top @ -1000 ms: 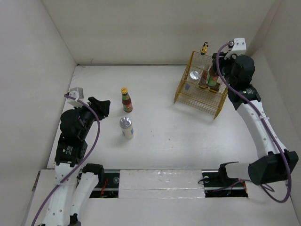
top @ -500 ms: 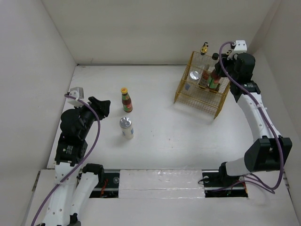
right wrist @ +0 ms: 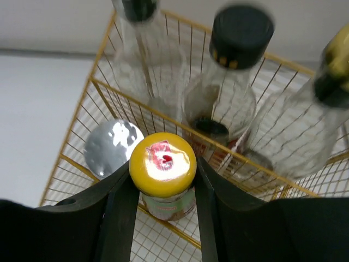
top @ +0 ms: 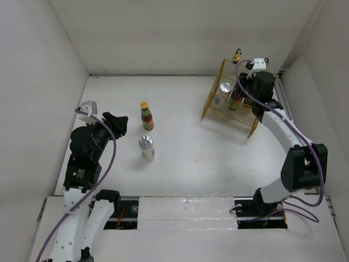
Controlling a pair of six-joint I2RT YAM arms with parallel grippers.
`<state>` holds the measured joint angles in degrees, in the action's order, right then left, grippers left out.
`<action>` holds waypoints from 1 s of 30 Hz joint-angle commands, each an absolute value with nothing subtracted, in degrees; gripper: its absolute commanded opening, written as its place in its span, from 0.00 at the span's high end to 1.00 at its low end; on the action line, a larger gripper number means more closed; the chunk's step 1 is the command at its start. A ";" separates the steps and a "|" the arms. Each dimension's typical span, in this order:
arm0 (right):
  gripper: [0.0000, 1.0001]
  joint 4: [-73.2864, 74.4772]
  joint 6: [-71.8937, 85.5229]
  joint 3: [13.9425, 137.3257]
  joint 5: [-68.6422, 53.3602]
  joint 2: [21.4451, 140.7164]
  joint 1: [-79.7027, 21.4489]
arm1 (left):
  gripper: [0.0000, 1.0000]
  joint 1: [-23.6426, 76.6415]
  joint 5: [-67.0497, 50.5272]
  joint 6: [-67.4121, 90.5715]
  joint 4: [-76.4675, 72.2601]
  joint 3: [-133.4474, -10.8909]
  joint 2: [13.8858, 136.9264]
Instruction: Organize the condiment bottles
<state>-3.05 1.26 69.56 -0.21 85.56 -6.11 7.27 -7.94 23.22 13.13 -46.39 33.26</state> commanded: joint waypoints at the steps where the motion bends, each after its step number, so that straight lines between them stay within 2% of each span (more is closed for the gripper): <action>1: 1.00 -13.27 2.46 69.26 1.85 85.61 -7.29 | 0.56 6.94 -8.35 23.29 10.99 -45.97 33.31; 8: 0.99 -13.80 3.60 66.71 3.07 88.24 -8.44 | 0.56 6.94 -8.35 23.29 10.99 -45.97 33.31; 10: 0.84 -13.80 4.13 66.01 3.95 88.24 -8.96 | 0.56 6.94 -8.35 23.29 10.99 -45.97 33.31; 11: 0.65 -13.80 4.83 66.01 3.96 88.24 -8.96 | 0.56 6.94 -8.35 23.29 10.99 -45.97 33.31; 14: 0.41 -13.80 5.45 66.01 4.48 86.32 -8.96 | 0.56 6.94 -8.35 23.29 10.99 -45.97 33.31; 18: 0.27 -11.44 5.45 66.53 5.98 82.63 -9.49 | 0.56 6.94 -8.35 23.29 10.99 -45.97 33.31; 22: 0.24 -10.20 5.45 66.54 7.56 77.88 -11.68 | 0.56 6.94 -8.35 23.29 10.99 -45.97 33.31; 23: 0.25 -10.20 5.45 66.53 7.56 77.18 -13.34 | 0.56 6.94 -8.35 23.29 10.99 -45.97 33.31; 25: 0.51 -10.20 4.75 66.01 5.27 75.94 -15.82 | 0.56 6.94 -8.35 23.29 10.99 -45.97 33.31; 27: 0.81 -10.20 4.22 66.01 1.86 75.94 -20.97 | 0.56 6.94 -8.35 23.29 10.99 -45.97 33.31; 28: 1.00 -10.20 4.22 65.40 0.89 76.81 -23.18 | 0.56 6.94 -8.35 23.29 10.99 -45.97 33.31; 30: 1.00 -12.20 4.22 64.34 -0.44 77.95 -30.80 | 0.59 6.94 -8.35 23.29 10.99 -45.97 33.31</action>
<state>-9.32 4.62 65.06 3.99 76.36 -22.98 7.27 -7.97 23.22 13.13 -46.39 33.26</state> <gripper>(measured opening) 0.014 0.416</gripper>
